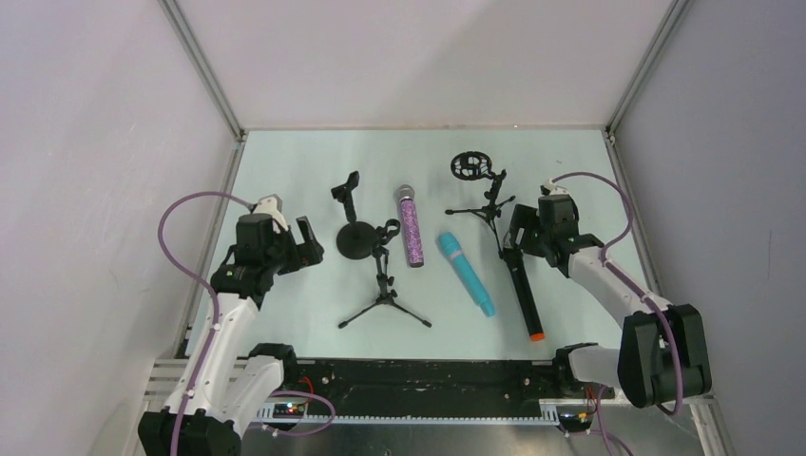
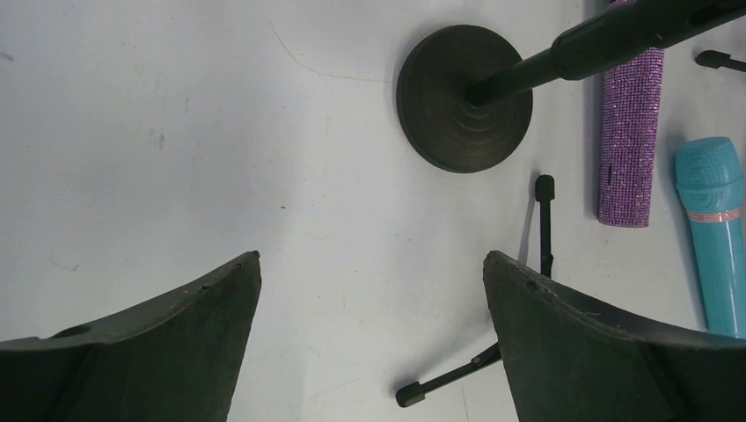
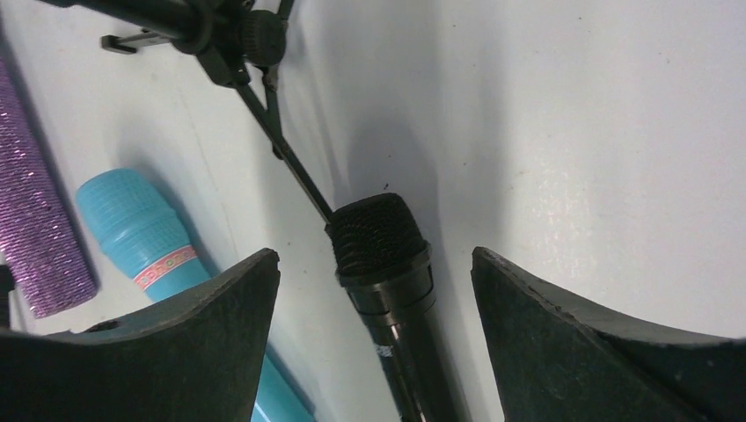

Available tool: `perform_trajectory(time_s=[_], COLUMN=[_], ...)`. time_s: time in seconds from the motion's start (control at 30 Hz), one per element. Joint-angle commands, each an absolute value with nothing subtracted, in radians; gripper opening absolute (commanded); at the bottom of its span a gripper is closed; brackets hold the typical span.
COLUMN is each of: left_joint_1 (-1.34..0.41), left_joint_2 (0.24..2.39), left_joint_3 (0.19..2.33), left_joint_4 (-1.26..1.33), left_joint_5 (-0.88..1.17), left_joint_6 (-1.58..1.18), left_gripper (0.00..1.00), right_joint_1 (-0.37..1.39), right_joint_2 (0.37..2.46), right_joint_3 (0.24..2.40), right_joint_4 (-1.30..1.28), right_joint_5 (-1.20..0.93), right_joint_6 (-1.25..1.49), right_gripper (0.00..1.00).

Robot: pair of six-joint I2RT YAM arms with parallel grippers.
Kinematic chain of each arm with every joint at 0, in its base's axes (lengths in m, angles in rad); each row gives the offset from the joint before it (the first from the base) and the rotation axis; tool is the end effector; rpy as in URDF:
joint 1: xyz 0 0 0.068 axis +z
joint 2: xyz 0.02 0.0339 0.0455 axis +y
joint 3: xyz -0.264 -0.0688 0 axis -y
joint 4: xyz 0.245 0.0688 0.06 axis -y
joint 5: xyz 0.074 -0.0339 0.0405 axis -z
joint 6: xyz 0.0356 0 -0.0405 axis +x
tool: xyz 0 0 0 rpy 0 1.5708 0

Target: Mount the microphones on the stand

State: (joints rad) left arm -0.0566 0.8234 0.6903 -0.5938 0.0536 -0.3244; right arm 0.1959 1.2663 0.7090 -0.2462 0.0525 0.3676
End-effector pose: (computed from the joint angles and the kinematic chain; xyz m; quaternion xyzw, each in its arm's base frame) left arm 0.1728 -0.0117 0.2613 -0.1109 0.9053 -0.1015 0.3974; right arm 0.2520 0.0481 0.2078 0.0893 0.9227 0.0807 0.3662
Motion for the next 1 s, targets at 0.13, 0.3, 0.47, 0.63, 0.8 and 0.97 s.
perform_trajectory(time_s=[0.13,0.3,0.47,0.63,0.8,0.97], left_joint_1=[-0.052,-0.052,-0.051,-0.052,-0.052,-0.053], left_joint_2=[0.771,0.717,0.630,0.584,0.608,0.641], left_joint_3=[0.728,0.749,0.811,0.870,0.932,0.980], left_joint_4=[-0.597,-0.604,-0.603,-0.602,-0.602,-0.597], left_joint_5=[-0.050,-0.109,-0.118,-0.025,0.216,0.444], left_joint_6=[-0.339,-0.334,-0.334,-0.353,-0.401,-0.446], left_gripper=[1.00,1.00,1.00,1.00,1.00,1.00], right_joint_1=[0.192,0.194,0.211,0.233,0.254,0.269], right_joint_2=[1.173,1.094,1.050,1.053,1.041,1.011], right_joint_3=[0.741,0.719,0.699,0.692,0.692,0.687], right_joint_4=[-0.338,-0.365,-0.375,-0.388,-0.410,-0.429], right_joint_5=[0.011,-0.033,-0.083,-0.134,-0.187,-0.218], right_joint_6=[0.362,0.364,0.380,0.399,0.424,0.444], right_gripper=[0.85,0.85,0.86,0.86,0.86,0.86])
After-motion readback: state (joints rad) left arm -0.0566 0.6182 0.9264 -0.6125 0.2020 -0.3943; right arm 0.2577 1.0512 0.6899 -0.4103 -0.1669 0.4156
